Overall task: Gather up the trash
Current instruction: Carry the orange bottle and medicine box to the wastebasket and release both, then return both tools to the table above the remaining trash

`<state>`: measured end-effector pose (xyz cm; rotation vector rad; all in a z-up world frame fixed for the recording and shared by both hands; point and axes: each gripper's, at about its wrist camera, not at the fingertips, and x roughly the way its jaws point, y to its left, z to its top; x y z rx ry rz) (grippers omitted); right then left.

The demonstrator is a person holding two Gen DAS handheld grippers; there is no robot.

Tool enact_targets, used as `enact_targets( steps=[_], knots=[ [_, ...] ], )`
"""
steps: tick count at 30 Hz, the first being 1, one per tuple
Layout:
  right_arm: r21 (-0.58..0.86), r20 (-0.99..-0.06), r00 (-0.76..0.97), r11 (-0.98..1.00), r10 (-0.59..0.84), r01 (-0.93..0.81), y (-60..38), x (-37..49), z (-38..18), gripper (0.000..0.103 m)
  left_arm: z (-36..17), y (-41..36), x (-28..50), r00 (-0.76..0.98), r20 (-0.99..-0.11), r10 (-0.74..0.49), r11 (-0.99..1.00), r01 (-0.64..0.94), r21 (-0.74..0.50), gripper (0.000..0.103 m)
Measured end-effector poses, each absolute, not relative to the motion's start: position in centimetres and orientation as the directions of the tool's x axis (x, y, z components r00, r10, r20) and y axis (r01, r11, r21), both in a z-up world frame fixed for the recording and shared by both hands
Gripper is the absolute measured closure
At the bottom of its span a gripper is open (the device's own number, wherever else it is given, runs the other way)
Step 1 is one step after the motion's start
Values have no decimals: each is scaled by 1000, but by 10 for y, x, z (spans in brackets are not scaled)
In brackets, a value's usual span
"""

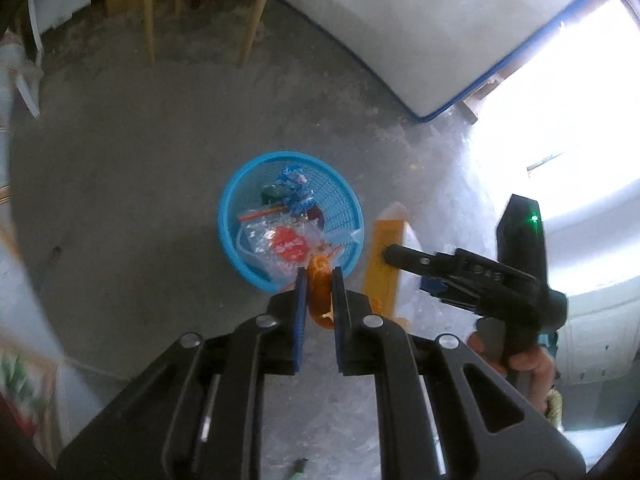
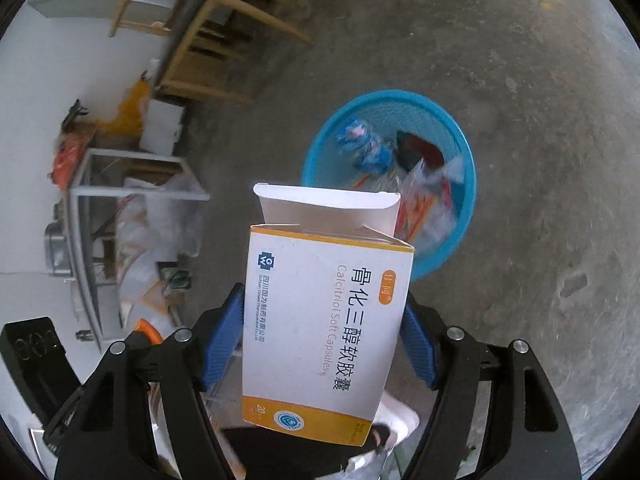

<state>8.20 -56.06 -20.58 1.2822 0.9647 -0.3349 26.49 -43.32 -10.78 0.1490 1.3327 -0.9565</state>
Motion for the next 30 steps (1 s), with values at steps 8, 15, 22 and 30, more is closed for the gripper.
enact_targets(
  steps=[8, 15, 22, 30],
  knots=[
    [549, -822, 484, 188, 301, 815, -602, 134, -292, 26, -118, -455, 298, -26, -881, -473, 684, 619, -386, 51],
    [511, -849, 463, 173, 254, 842, -597, 112, -301, 26, -94, -404, 298, 30, -863, -505, 687, 620, -380, 50],
    [543, -839, 510, 216, 189, 812, -589, 85, -251, 26, -59, -349, 279, 60, -820, -569, 658, 631, -411, 46],
    [616, -774, 604, 442, 189, 652, -541, 106, -146, 26, -15, -268, 243, 149, -755, -638, 619, 683, -388, 39]
  ],
)
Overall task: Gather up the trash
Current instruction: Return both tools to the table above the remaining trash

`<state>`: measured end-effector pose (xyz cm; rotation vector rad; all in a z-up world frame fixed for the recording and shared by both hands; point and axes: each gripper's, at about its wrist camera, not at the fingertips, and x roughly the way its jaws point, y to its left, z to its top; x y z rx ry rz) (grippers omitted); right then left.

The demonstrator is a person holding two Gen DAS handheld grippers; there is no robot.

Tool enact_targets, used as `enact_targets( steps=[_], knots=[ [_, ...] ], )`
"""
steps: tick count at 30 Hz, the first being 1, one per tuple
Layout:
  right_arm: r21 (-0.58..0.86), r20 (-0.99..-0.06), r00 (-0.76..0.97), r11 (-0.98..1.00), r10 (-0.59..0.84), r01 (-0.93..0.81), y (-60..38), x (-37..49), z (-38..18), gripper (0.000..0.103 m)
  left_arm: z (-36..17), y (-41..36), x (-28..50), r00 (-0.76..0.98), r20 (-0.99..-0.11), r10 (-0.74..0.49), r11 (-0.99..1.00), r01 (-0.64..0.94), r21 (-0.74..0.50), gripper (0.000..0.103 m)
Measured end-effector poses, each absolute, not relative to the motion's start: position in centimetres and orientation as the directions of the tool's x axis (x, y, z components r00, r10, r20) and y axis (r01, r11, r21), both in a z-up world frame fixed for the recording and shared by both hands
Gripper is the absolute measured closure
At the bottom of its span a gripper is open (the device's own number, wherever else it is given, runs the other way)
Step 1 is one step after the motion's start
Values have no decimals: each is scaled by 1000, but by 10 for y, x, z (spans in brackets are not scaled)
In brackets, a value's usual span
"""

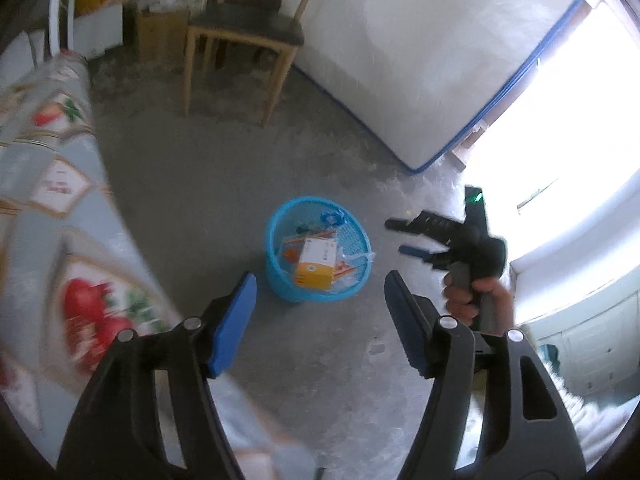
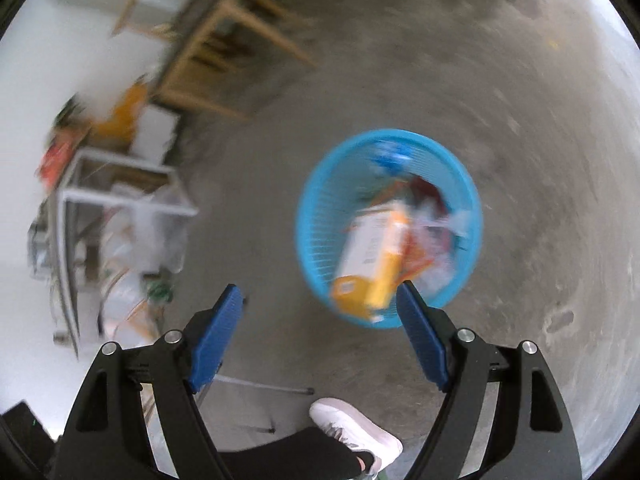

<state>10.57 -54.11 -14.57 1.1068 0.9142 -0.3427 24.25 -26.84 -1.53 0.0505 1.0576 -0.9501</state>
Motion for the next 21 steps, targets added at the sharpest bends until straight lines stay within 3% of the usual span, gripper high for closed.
enact_targets(
  steps=[6, 12, 17, 21],
  knots=[
    [655, -685, 670, 644, 286, 395, -458, 165, -53, 26, 13, -164, 233, 371, -714, -594, 722, 636, -270, 35],
    [658, -637, 641, 735, 428, 162, -360, 216, -8, 26, 25, -42, 220, 610, -641, -466, 843, 526, -112, 31],
    [630, -629, 581, 776, 516, -6, -277, 249, 11, 26, 31, 39, 225, 685, -583, -437, 878, 466, -110, 26],
    [624, -640, 521, 778, 564, -75, -220, 268, 16, 26, 27, 62, 244, 676, -585, -449, 842, 538, -25, 20]
  ],
)
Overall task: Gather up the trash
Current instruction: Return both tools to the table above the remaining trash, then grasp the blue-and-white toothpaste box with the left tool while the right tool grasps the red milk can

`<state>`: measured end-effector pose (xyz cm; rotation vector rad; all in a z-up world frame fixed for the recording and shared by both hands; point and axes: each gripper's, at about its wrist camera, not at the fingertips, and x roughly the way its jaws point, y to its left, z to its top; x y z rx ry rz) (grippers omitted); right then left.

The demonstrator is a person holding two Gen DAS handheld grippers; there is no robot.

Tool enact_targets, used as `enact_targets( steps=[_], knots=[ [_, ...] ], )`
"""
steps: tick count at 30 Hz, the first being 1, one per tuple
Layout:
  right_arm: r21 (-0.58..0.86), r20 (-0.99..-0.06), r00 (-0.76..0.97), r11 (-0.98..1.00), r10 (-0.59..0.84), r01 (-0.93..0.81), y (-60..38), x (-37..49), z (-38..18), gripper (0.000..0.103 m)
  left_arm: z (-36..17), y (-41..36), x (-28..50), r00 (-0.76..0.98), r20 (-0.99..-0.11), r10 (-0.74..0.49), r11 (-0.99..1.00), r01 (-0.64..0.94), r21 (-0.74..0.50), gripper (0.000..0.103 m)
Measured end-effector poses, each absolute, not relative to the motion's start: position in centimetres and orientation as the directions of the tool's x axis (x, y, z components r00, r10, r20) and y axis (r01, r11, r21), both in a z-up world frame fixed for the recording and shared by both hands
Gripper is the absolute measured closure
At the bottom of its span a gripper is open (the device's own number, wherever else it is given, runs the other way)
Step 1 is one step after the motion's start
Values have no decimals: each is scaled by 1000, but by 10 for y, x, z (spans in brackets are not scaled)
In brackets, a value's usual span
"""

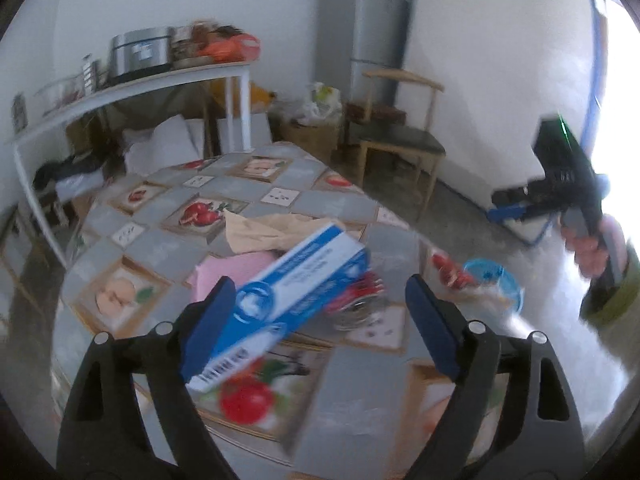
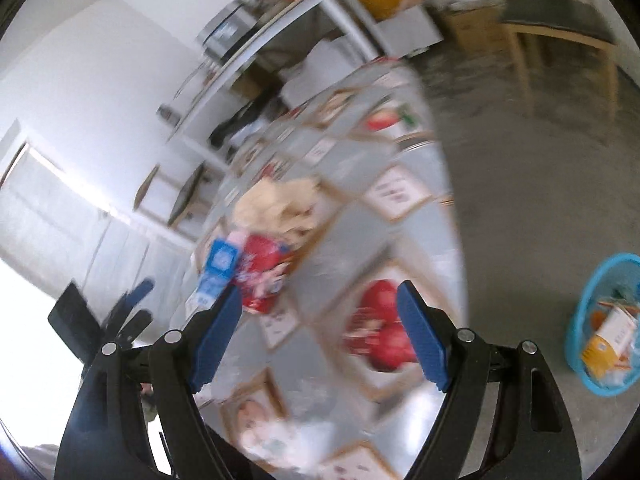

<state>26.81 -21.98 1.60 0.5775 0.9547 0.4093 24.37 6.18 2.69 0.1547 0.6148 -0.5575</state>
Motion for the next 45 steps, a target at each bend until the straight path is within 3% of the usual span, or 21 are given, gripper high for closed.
enact_targets(
  steps=[8, 14, 21, 25, 30, 33, 43, 45],
  knots=[
    [617, -655, 444, 772, 612, -153, -155, 286, 22, 26, -3, 53, 319, 466, -726, -506, 716, 696, -53, 20],
    [636, -649, 420, 756, 634, -157, -140, 292, 20, 26, -26, 36, 330, 420, -782, -460, 681, 732, -8, 20],
    [645, -653, 406, 751, 639, -142, -135, 296, 17, 26, -27, 32, 326, 384, -791, -476, 698, 712, -74, 41],
    [656, -665, 398, 749, 632, -93, -133, 303, 7, 26, -26, 35, 317, 372, -820, -435, 756, 646, -109, 46],
    [674, -684, 398, 738, 611, 25, -136, 321, -15, 26, -35, 65, 313, 280, -845, -455, 846, 434, -312, 49],
    [694, -686, 380, 715, 621, 85, -130, 338, -33, 26, -44, 84, 300, 289, -841, -457, 871, 338, -357, 51],
    [565, -794, 295, 825, 531, 36, -70, 370, -49, 26, -70, 140, 251, 355, -758, -547, 827, 91, -554, 53],
    [529, -811, 299, 848, 503, 9, -62, 368, -47, 35, -73, 146, 239, 378, -729, -571, 801, 63, -595, 53]
  ],
)
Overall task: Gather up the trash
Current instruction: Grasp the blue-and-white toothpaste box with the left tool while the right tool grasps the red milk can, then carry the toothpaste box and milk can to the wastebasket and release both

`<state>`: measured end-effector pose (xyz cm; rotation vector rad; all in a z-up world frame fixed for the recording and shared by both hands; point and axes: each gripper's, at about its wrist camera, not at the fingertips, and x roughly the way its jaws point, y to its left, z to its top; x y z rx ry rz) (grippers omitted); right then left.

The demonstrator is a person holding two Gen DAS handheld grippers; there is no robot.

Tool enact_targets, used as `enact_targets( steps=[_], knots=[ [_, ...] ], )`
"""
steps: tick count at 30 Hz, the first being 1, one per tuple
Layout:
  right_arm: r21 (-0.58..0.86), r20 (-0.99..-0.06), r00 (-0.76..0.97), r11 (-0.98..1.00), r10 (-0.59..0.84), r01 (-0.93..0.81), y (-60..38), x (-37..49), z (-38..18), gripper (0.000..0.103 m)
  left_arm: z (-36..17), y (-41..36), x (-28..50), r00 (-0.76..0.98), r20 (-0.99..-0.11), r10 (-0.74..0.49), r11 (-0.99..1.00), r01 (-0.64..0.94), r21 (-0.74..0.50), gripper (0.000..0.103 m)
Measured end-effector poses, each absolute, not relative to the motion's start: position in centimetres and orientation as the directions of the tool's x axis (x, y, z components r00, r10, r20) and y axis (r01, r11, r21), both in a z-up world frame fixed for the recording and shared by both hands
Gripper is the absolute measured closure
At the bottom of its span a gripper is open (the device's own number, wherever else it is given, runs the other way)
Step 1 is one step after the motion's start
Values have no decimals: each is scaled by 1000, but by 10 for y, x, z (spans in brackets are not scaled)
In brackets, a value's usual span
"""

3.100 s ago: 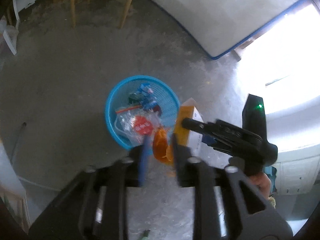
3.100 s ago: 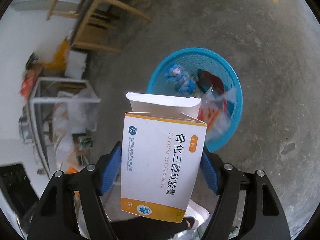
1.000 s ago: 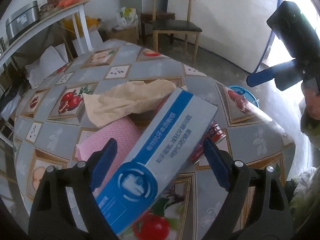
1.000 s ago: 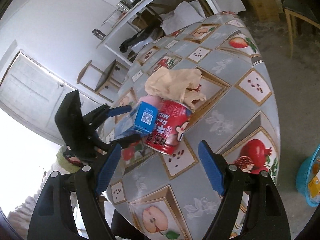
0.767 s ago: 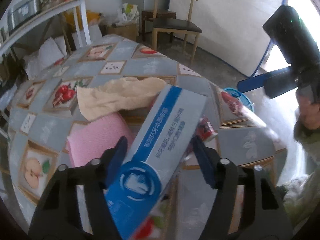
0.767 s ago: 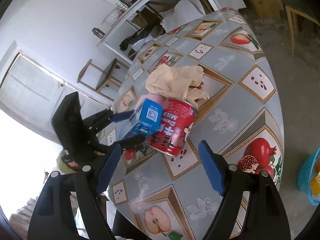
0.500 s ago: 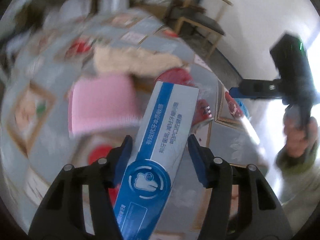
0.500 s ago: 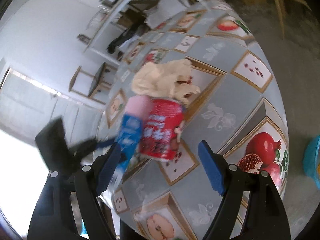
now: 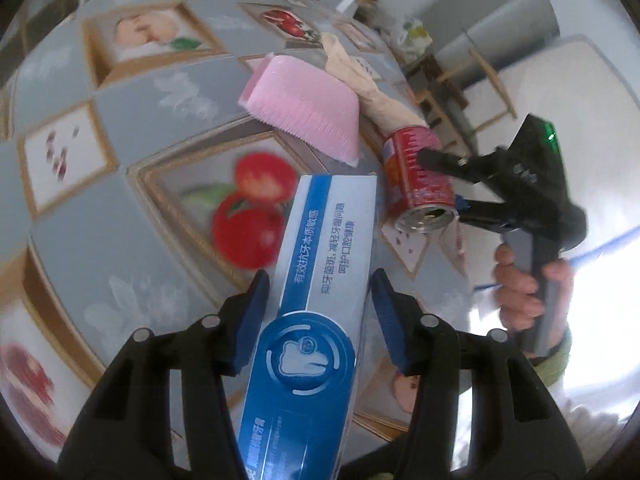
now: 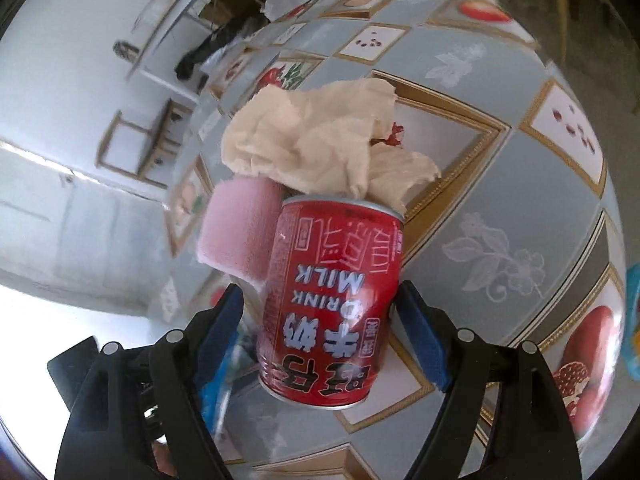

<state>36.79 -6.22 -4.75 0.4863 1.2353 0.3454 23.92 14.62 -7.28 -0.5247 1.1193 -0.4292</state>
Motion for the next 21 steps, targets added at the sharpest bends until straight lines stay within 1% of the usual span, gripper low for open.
enact_targets(
  steps=[2, 5, 9, 15, 17, 21],
  knots=[
    [530, -812, 288, 848, 508, -4, -59, 365, -47, 37, -75, 149, 231, 396, -716, -575, 791, 45, -610, 53],
    [494, -829, 280, 869, 483, -36, -57, 353, -44, 37, -76, 150, 228, 409, -713, -569, 790, 29, -613, 53],
    [466, -847, 246, 881, 470, -80, -64, 321, -40, 37, -76, 147, 222, 408, -730, -549, 807, 31, -589, 53],
    [413, -881, 184, 899, 435, -149, -74, 269, -35, 37, -73, 138, 228, 375, -764, -525, 839, 75, -539, 53],
    [398, -887, 185, 903, 423, -159, -74, 262, -33, 37, -73, 135, 230, 363, -777, -514, 848, 79, -524, 48],
    [385, -889, 194, 907, 414, -171, -71, 259, -33, 36, -73, 122, 242, 345, -808, -477, 875, 102, -472, 46]
  ],
)
